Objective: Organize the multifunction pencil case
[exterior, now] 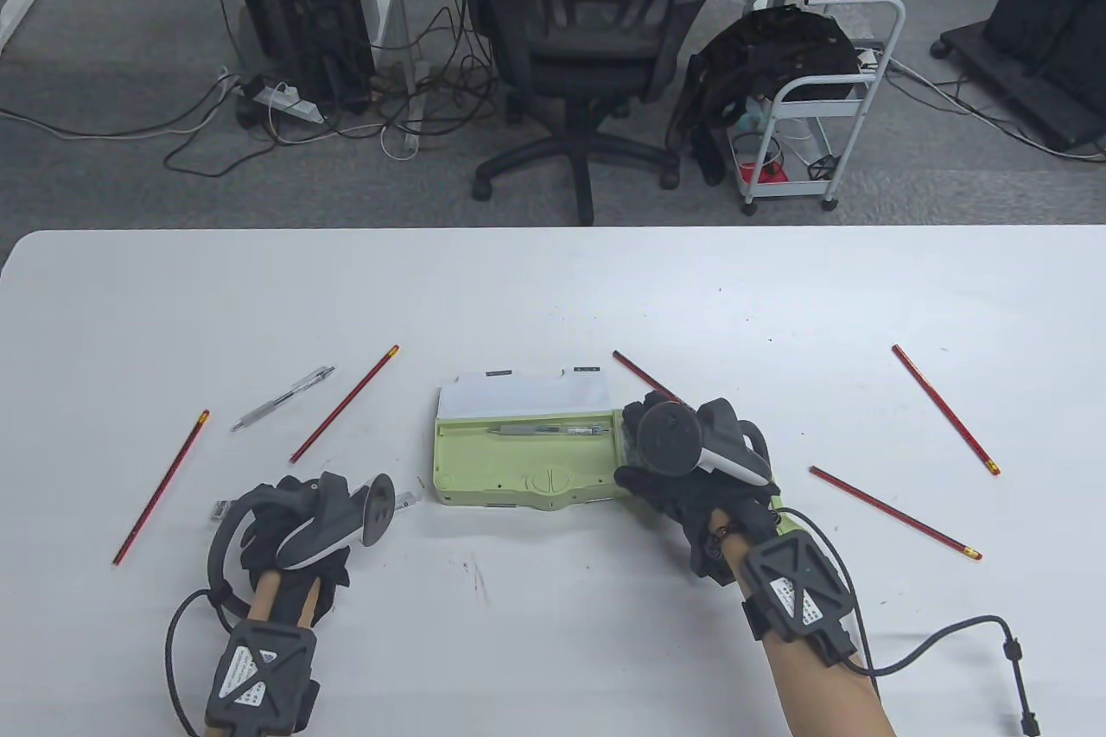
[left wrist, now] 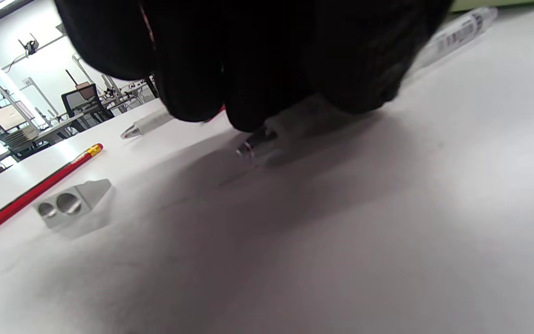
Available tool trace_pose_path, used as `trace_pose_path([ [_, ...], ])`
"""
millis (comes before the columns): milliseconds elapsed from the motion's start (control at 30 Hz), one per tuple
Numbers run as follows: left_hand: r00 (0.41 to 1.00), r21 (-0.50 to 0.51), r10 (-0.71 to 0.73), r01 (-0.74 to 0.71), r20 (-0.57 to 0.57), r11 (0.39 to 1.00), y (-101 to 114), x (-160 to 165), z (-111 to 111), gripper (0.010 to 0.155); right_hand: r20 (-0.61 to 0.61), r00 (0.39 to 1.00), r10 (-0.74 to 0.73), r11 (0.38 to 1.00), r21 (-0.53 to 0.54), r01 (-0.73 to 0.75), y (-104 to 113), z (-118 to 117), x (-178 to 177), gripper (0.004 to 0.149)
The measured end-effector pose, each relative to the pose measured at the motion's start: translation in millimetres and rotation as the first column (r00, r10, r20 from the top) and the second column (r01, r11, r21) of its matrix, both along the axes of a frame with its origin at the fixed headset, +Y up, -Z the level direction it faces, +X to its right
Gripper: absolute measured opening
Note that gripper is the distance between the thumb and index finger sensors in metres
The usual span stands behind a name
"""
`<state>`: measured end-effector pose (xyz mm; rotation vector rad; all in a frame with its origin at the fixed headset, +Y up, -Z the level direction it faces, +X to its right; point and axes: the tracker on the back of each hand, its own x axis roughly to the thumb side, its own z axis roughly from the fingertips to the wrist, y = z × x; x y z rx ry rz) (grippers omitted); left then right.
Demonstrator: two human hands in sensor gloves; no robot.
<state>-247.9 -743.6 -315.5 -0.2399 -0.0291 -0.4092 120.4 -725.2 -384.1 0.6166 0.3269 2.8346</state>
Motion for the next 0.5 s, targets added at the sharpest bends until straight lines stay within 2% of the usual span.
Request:
trace_pose_path([
  [200, 0.999, 0.022, -0.020, 0.019, 0.034, 1.000, -1.9, 1.6, 1.5, 0.043, 0.010, 1.000, -0.013, 1.000, 0.005, 0.013, 0.1, 0.1, 0.8, 0.081],
  [500, 0.996, -0.013, -0.065, 0.066, 0.055, 0.998, -9.0, 5.8, 1.8, 0.045, 0.012, 1.000, -0.017, 1.000, 0.014, 0.017, -0.6, 0.3, 2.2, 0.081],
])
